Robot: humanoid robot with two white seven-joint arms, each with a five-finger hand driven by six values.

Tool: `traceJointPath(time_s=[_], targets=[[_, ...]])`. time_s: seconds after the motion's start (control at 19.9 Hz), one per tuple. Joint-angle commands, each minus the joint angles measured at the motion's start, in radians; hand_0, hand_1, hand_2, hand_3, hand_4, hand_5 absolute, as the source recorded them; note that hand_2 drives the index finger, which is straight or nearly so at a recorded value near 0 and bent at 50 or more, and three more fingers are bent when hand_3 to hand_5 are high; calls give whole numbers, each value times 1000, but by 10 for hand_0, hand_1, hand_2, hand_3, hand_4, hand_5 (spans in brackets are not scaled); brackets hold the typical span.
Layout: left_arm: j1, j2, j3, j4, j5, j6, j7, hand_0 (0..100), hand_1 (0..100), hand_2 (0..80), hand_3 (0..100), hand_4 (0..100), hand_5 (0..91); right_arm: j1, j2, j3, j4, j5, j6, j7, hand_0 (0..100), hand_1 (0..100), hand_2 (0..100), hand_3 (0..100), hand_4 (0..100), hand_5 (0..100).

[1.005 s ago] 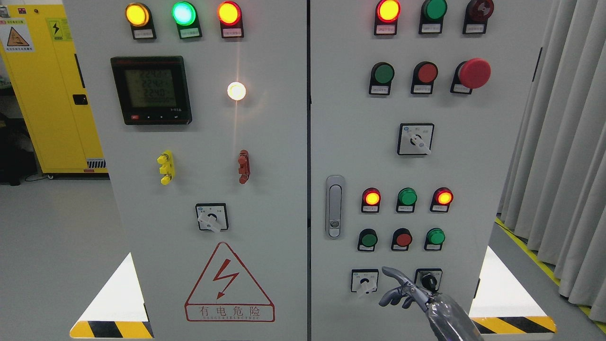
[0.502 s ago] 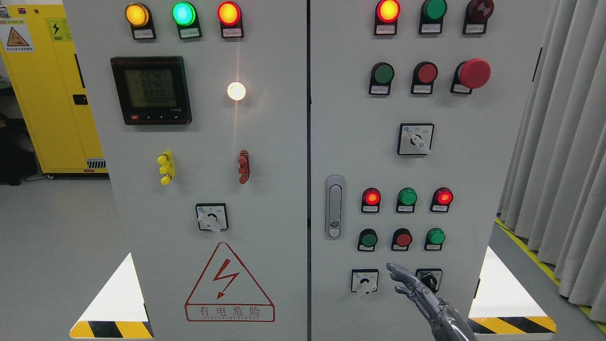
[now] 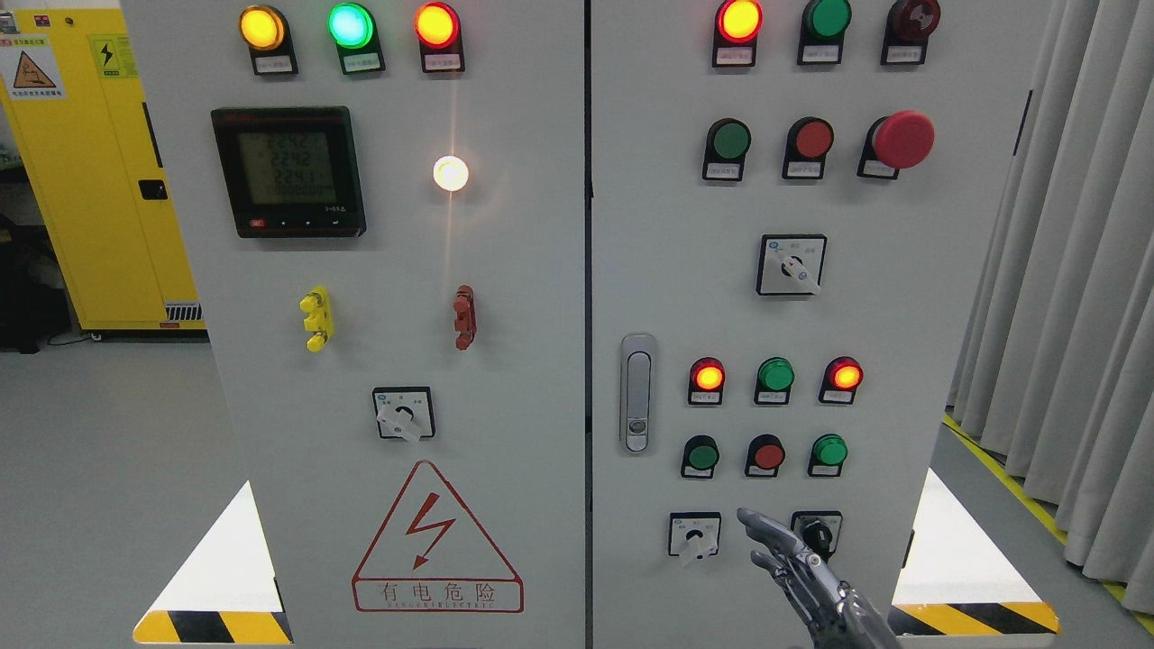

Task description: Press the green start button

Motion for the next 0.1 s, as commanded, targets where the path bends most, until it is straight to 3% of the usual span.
traceJointPath(time_s=[0.0,0.05], targets=[[-21,0,0,-28,0,0,-1,120,556,0,0,0,0,-9,-1,-14,-2,-19,3,1,179,295,0,0,0,0],[-21,0,0,-28,0,0,-1,120,556,0,0,0,0,-9,-1,-15,-1,-19,3,1,179,296,0,0,0,0]])
